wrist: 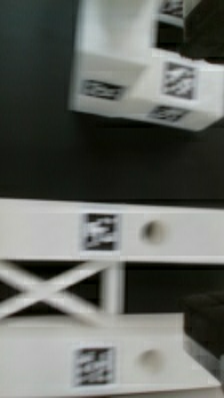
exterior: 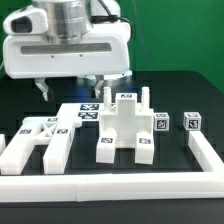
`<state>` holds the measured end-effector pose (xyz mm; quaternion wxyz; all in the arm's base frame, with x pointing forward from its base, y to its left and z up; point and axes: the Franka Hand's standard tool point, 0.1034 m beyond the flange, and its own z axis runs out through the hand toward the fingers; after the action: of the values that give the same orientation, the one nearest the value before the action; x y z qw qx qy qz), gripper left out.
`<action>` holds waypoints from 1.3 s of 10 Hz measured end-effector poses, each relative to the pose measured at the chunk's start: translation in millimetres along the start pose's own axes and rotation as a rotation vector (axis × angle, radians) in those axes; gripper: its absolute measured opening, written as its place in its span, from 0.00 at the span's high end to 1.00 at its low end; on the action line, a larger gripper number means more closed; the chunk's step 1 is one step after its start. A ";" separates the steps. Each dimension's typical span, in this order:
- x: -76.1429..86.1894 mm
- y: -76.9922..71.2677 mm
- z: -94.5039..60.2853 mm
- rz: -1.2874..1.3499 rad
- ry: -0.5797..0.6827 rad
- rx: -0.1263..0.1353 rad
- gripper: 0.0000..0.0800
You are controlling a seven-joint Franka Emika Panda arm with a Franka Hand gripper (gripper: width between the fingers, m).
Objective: Assemble chair
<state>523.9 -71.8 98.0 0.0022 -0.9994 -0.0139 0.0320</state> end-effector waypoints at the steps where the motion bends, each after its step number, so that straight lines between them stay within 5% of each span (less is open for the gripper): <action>1: -5.4 0.9 1.1 0.000 0.016 0.005 0.19; 3: -4.1 4.0 1.7 0.001 0.026 0.001 0.19; 7: 15.6 38.4 14.9 0.009 0.057 0.009 0.19; 11: 20.3 33.5 14.7 0.013 0.059 0.024 0.19; 13: 14.1 35.1 30.6 0.032 0.074 0.001 0.19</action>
Offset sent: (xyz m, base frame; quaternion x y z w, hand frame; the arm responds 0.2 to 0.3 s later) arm 0.0306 -0.0268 0.0021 0.0006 0.0065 -0.0240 0.9997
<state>537.0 -106.3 66.4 0.0026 -1.0000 0.0023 -0.0048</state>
